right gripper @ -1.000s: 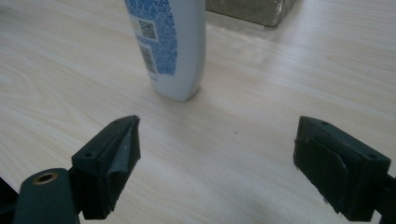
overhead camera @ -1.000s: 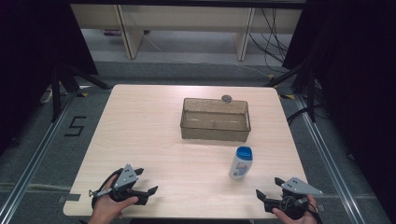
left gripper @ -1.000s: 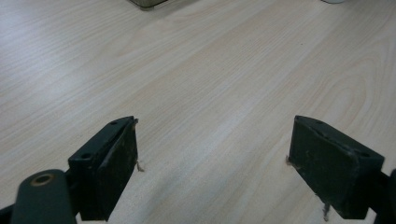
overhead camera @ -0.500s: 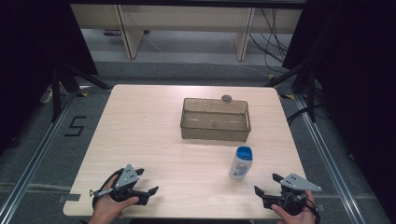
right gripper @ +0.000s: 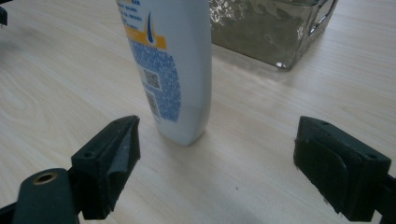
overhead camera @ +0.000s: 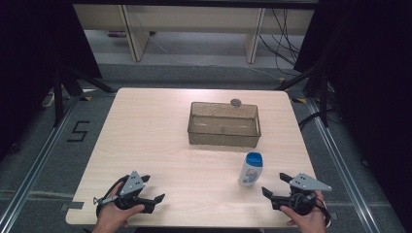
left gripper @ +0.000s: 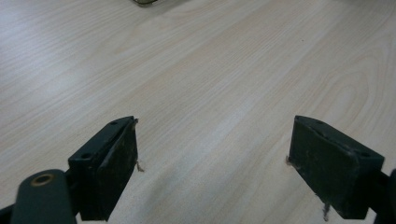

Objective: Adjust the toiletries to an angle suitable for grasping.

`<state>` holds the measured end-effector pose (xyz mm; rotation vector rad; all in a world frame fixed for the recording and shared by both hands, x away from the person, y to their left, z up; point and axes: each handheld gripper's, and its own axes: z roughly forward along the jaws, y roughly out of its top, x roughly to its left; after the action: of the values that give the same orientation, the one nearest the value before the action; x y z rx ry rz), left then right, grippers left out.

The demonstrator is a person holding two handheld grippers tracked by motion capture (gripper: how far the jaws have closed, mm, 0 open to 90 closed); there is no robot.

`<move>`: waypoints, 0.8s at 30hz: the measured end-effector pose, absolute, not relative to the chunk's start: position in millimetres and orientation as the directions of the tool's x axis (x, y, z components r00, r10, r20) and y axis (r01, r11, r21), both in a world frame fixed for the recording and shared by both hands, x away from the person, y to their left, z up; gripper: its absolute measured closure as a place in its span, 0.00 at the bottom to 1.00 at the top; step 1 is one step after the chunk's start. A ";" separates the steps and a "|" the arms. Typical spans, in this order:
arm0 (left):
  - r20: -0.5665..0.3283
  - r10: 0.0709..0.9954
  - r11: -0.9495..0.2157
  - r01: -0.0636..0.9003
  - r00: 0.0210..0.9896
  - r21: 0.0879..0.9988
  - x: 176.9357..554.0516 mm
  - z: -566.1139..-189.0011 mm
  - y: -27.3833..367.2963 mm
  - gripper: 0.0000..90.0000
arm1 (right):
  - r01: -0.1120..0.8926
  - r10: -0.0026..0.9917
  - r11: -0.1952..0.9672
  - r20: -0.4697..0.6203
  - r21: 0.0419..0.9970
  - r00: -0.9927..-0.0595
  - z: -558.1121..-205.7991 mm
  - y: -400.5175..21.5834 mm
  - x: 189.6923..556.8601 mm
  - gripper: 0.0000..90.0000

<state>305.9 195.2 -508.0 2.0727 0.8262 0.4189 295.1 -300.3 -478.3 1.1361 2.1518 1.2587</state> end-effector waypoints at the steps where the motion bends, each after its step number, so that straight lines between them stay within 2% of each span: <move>1: 0.000 0.688 -0.429 0.406 0.726 0.807 305.9 -508.0 195.4 0.17 | 0.449 0.805 0.266 0.060 0.853 -0.591 -478.2 -299.6 296.2 0.18; 4: -0.033 0.690 -0.395 0.414 0.723 0.820 305.9 -509.3 193.4 0.17 | 0.456 0.800 0.260 0.074 0.851 -0.595 -479.2 -297.0 300.8 0.18; 5: -0.033 0.690 -0.395 0.414 0.723 0.820 305.9 -509.3 193.4 0.17 | 0.437 0.794 0.274 0.054 0.857 -0.606 -479.3 -297.2 303.7 0.18; 6: -0.009 0.683 -0.424 0.407 0.730 0.809 306.6 -508.6 195.3 0.17 | 0.456 0.797 0.255 0.082 0.853 -0.598 -478.9 -295.3 303.5 0.18; 11: -0.034 0.689 -0.396 0.415 0.724 0.819 306.7 -509.7 193.2 0.17 | 0.426 0.776 0.290 0.050 0.857 -0.629 -478.6 -291.7 309.9 0.18; 12: -0.032 0.689 -0.397 0.415 0.724 0.819 306.5 -509.9 193.0 0.17 | 0.444 0.777 0.277 0.073 0.852 -0.625 -477.9 -289.2 309.2 0.18; 19: -0.013 0.683 -0.420 0.408 0.730 0.811 307.7 -509.5 195.1 0.17 | 0.399 0.761 0.296 0.038 0.868 -0.648 -476.2 -282.8 316.0 0.18; 20: -0.039 0.688 -0.390 0.415 0.724 0.822 306.9 -510.0 193.3 0.17 | 0.394 0.758 0.289 0.042 0.872 -0.651 -476.2 -280.6 317.9 0.18; 21: -0.008 0.680 -0.429 0.407 0.733 0.806 308.0 -509.0 195.5 0.17 | 0.387 0.753 0.306 0.027 0.870 -0.657 -475.4 -281.4 319.0 0.18; 24: -0.032 0.690 -0.396 0.414 0.723 0.820 306.4 -509.8 193.1 0.17 | 0.392 0.754 0.298 0.037 0.870 -0.656 -475.5 -279.1 320.6 0.18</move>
<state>306.4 193.1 -509.8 2.0428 0.8373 0.3953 320.6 -279.1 -475.5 1.0265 2.1923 1.3055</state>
